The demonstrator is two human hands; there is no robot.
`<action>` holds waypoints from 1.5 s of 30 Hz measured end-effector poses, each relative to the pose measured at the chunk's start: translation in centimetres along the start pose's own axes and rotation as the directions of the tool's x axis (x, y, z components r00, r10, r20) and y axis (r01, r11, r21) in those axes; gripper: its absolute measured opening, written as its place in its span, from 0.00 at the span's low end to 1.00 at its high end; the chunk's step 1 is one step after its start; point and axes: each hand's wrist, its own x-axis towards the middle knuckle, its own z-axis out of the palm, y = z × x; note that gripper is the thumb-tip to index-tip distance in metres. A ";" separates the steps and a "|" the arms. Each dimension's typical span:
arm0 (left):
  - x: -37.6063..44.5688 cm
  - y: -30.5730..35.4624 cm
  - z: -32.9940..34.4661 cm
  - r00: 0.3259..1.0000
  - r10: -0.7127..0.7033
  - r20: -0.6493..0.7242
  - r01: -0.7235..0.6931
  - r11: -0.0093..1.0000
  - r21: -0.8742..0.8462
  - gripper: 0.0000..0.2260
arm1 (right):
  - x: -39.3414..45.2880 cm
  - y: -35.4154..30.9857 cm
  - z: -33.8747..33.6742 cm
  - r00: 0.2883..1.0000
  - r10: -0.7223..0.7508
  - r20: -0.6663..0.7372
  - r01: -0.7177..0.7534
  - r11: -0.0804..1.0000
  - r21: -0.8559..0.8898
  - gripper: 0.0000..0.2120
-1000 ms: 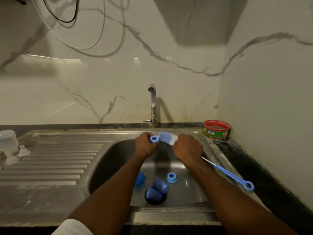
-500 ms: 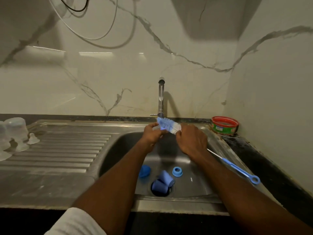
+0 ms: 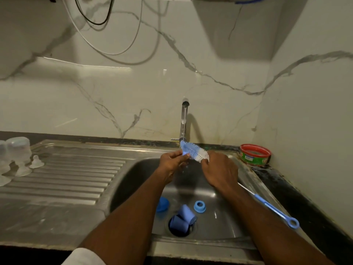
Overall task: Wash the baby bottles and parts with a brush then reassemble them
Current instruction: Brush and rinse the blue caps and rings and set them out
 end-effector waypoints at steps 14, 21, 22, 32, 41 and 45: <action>-0.9 1.1 1.7 0.997 0.072 -0.022 -0.075 0.976 -0.205 0.06 | 0.4 -0.5 0.0 1.000 -0.009 -0.010 0.009 1.000 0.028 0.17; -1.0 1.3 1.7 0.993 0.071 0.094 -0.055 0.985 -0.162 0.08 | 1.3 -0.2 0.6 0.992 0.100 0.080 -0.106 0.992 0.073 0.17; -1.0 1.3 1.9 0.997 0.050 0.056 -0.040 0.987 -0.154 0.07 | 1.3 -0.1 0.7 0.990 0.098 0.105 -0.106 0.991 0.076 0.18; -1.8 1.9 2.0 0.995 -0.042 0.090 0.071 0.937 -0.341 0.12 | 0.9 -1.0 0.4 0.997 0.045 0.069 -0.052 0.994 0.094 0.17; -1.9 2.3 2.7 0.995 -0.071 -0.070 0.036 0.910 -0.413 0.10 | 0.0 -1.7 -0.3 0.999 -0.020 0.031 0.015 0.988 0.156 0.16; -2.7 2.7 2.8 0.990 -0.045 0.137 0.099 0.903 -0.419 0.10 | 0.6 -1.9 -0.8 0.997 0.062 0.038 -0.067 0.984 0.163 0.17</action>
